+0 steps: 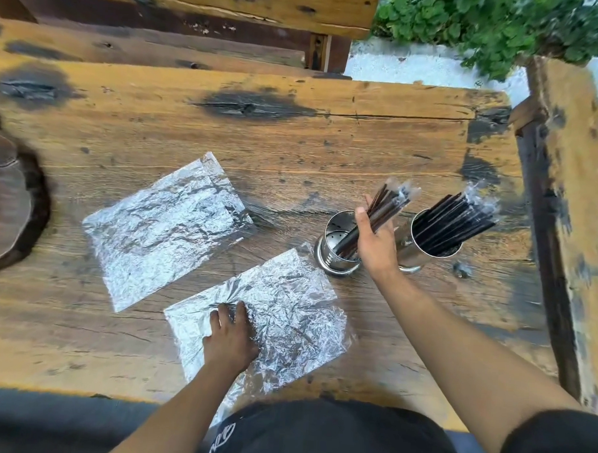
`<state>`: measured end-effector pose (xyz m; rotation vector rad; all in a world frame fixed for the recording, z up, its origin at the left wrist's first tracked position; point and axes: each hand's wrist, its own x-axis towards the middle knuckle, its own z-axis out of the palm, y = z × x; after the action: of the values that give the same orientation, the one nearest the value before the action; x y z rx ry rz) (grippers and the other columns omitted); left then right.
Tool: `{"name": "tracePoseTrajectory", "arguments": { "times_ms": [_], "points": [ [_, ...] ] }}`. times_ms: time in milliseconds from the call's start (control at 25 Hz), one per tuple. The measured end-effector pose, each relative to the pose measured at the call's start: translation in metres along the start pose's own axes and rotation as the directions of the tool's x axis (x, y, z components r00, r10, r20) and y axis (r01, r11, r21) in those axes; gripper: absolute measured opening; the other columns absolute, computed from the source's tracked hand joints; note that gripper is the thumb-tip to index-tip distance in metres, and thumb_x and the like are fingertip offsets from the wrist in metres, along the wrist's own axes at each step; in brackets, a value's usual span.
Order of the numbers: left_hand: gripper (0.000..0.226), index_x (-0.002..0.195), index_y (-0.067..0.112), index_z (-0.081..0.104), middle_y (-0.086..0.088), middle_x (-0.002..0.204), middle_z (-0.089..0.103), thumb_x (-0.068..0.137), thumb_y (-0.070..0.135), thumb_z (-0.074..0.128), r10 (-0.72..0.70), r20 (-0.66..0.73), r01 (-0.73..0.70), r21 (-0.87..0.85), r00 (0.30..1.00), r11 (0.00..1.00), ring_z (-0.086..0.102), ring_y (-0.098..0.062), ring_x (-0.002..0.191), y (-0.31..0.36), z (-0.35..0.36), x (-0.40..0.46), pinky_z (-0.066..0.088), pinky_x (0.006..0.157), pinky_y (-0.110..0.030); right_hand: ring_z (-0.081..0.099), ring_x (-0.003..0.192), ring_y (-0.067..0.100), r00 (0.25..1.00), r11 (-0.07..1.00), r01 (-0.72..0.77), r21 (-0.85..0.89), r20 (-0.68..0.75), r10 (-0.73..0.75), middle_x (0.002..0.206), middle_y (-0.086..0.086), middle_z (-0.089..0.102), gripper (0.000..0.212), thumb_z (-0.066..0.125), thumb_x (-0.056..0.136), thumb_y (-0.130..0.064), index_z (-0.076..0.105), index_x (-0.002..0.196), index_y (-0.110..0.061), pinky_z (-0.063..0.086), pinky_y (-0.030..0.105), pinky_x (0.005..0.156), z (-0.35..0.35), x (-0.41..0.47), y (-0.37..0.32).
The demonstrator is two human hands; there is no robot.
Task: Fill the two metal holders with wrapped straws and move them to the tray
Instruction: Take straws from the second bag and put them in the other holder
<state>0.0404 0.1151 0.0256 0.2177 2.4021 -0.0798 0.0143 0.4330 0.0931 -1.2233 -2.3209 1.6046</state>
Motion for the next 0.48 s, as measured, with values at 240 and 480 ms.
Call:
{"name": "tracePoseTrajectory", "arguments": {
  "times_ms": [240,480],
  "points": [
    [0.103,0.16,0.025,0.003,-0.012,0.164,0.004,0.084,0.056,0.065,-0.01,0.004,0.01,0.007,1.0,1.0,0.008,-0.036,0.152,0.001,0.005,0.003,0.042,0.108,-0.056,0.05,0.125,0.017,1.0,1.0,0.001,-0.025,0.029,0.0,0.131,-0.003,0.051,0.025,0.064,0.092,-0.052,0.066,0.111,-0.036,0.035,0.043,0.118,-0.008,0.006,0.007],
    [0.109,0.161,0.025,0.001,-0.013,0.164,0.004,0.082,0.058,0.068,-0.005,0.016,0.005,0.023,1.0,1.0,0.008,-0.036,0.152,-0.001,0.005,0.006,0.042,0.108,-0.056,0.061,0.122,0.016,0.999,0.976,-0.05,0.214,0.027,0.045,0.127,-0.003,0.066,0.051,0.078,0.083,-0.036,0.063,0.13,-0.024,0.047,0.04,0.109,-0.015,0.003,0.003]
  ]
}}
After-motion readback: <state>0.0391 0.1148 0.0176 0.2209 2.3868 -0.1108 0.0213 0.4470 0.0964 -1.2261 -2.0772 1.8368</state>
